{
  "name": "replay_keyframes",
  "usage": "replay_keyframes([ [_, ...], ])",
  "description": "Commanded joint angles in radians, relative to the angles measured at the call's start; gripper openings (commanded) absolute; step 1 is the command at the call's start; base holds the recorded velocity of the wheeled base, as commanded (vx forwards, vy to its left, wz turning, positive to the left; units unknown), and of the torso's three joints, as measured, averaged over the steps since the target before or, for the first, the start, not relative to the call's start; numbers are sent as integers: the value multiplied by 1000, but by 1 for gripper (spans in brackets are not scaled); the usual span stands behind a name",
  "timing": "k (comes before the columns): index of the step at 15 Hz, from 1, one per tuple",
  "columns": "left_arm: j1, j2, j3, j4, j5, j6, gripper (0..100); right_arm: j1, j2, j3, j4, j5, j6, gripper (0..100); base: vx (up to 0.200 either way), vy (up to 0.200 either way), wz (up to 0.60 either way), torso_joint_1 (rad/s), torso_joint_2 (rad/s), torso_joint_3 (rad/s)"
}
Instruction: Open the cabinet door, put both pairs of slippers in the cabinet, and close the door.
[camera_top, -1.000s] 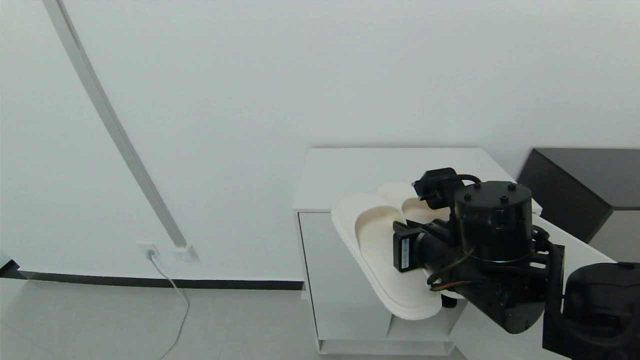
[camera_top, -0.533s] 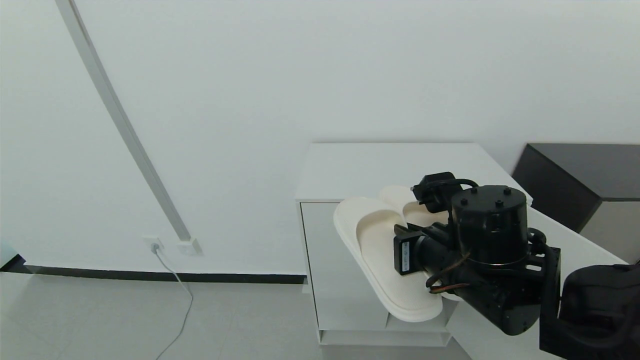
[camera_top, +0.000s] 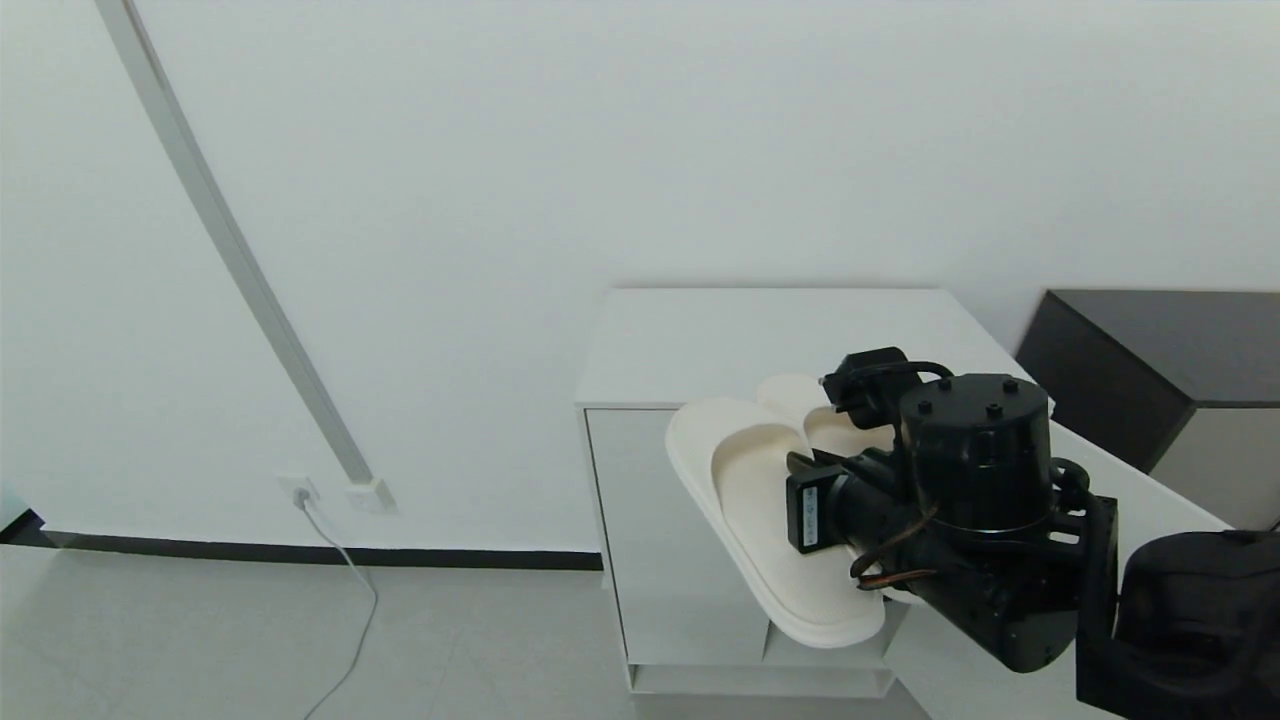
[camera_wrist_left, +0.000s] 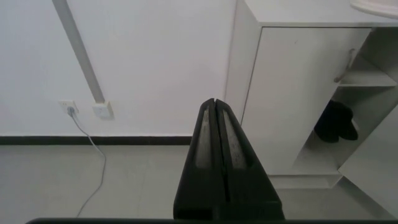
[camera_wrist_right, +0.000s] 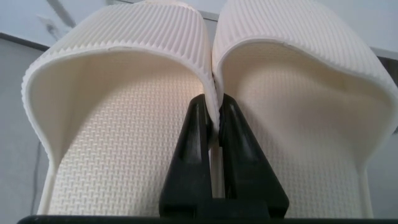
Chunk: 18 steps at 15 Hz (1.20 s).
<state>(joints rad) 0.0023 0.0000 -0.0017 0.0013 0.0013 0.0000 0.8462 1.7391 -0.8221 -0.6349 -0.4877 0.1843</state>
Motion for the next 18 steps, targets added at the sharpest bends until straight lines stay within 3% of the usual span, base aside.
replay_keyframes([
  [1,-1,0,0,0,0,0,0,1,3,0,-2,0,0,0,0,-200,0,-2,2,7],
  [12,-1,0,0,0,0,-2,0,1,3,24,-3,0,-5,0,0,-200,0,1,3,4],
  [18,-1,0,0,0,0,-3,0,-15,0,37,-5,17,-6,0,0,0,0,0,0,0],
])
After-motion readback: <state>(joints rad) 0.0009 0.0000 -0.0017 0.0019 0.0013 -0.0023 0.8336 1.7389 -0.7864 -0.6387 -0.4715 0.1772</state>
